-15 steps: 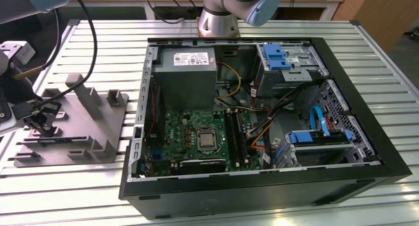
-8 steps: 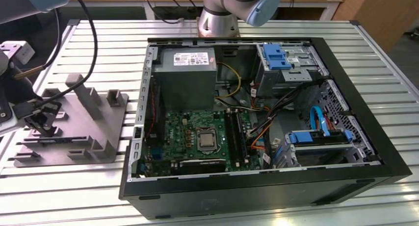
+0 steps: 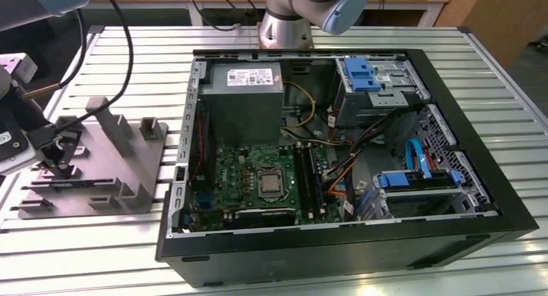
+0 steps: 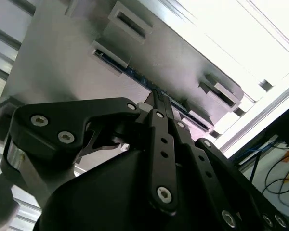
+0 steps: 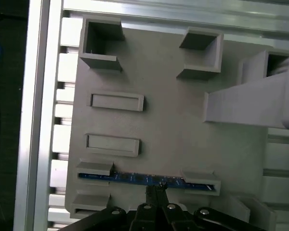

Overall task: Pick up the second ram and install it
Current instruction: 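Pick up the second ram and move it above second insertion slot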

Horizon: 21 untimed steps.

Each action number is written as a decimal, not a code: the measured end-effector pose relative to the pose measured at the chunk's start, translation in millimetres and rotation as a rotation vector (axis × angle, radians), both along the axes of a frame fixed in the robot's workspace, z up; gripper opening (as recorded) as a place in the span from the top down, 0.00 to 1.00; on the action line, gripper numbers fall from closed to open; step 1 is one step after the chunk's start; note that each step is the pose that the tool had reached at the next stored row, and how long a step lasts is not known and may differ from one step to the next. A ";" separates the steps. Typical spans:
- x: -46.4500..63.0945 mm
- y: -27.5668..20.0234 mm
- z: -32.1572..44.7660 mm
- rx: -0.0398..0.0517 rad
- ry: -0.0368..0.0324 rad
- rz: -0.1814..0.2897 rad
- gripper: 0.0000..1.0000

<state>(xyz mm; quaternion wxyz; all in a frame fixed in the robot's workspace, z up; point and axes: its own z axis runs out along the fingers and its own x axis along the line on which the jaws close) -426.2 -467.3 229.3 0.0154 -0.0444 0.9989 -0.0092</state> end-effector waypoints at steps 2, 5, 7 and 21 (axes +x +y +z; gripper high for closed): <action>0.0 0.0 0.0 0.0000 0.0000 0.038 0.90; 0.0 0.0 -0.1 0.0000 0.0000 0.092 0.90; 0.0 0.0 -0.1 0.0000 0.0000 0.127 0.90; 0.0 0.0 -0.3 0.0000 0.0000 0.356 0.90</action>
